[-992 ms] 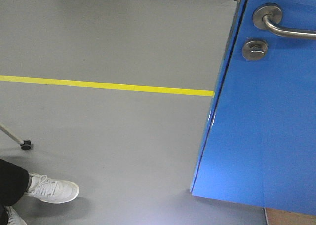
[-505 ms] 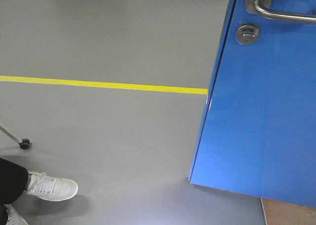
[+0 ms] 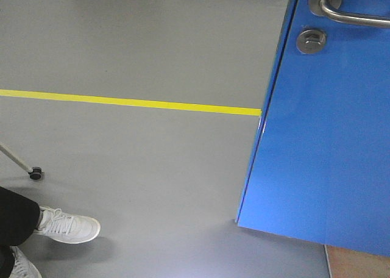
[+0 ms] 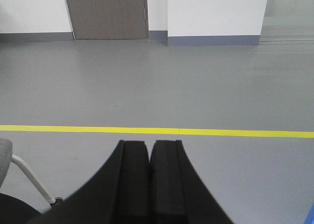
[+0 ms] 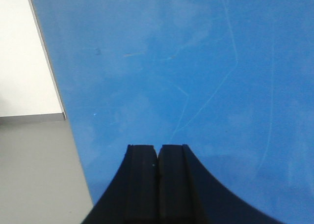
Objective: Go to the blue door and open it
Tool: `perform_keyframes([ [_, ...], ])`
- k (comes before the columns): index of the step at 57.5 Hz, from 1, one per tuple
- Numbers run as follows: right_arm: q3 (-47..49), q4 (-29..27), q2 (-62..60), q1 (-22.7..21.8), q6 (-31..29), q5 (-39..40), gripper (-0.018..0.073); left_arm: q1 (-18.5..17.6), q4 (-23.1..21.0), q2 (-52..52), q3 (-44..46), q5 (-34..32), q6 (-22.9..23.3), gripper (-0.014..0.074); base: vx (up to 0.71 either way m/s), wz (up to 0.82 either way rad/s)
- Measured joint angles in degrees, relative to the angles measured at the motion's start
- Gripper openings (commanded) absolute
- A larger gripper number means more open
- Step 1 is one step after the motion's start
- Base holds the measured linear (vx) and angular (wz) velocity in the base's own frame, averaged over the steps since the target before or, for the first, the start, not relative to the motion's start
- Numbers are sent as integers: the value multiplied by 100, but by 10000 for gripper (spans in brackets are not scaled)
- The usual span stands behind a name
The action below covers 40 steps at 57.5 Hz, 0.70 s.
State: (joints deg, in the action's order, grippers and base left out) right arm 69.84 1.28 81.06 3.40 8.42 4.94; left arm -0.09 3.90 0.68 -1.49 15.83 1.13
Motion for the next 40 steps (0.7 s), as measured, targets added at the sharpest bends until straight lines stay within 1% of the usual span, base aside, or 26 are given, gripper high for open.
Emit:
perform_keyframes([
  [20,-6,0,-176,0,0,-27,12,0,0,0,0,0,0,73,0,0],
  [40,-6,27,-1276,0,0,32,12,0,0,0,0,0,0,73,0,0],
])
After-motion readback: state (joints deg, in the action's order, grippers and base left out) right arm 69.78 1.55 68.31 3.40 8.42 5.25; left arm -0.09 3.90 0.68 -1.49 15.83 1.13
